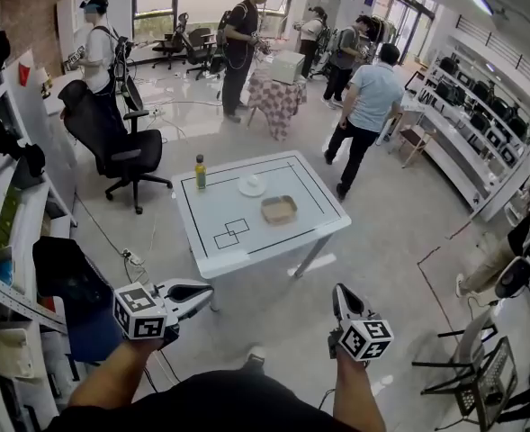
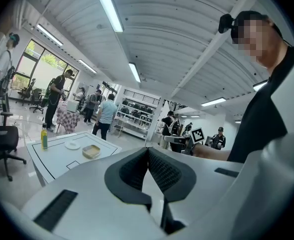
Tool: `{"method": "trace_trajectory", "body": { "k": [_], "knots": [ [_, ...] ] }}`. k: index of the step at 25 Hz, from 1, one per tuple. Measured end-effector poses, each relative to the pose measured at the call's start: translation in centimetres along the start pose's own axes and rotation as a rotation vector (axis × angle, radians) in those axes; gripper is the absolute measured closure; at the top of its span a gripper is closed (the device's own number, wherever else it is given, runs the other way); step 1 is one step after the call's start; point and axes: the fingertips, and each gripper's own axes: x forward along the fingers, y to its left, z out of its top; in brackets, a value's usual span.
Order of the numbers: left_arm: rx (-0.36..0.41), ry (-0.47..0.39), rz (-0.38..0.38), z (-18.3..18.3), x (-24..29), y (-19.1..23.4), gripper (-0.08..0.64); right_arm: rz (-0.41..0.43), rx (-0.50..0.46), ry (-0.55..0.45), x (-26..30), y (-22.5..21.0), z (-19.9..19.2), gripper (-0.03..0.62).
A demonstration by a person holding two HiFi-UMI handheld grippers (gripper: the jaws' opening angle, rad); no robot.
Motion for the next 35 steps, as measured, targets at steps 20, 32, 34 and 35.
{"method": "trace_trajectory", "body": {
  "k": [20,32,34,35],
  "knots": [
    [0.012,0.019,-0.038,5.0,12.1,6.2,0.538,0.121,0.005,0.002,11.6,-10.1,4.8,0.58],
    [0.03,0.031,0.027,7.5,17.8,9.2,0.54,0.184,-0.025,0.012,16.6,-16.0,6.2,0.58],
    [0.042,0.024,0.042,8.0,18.3,9.8,0.538,0.194,-0.028,0.011,17.4,-16.5,6.5,0.58],
    [0.049,0.02,0.051,8.3,18.3,10.1,0.54,0.198,-0.028,0.012,17.7,-16.6,6.6,0.58]
  ]
}}
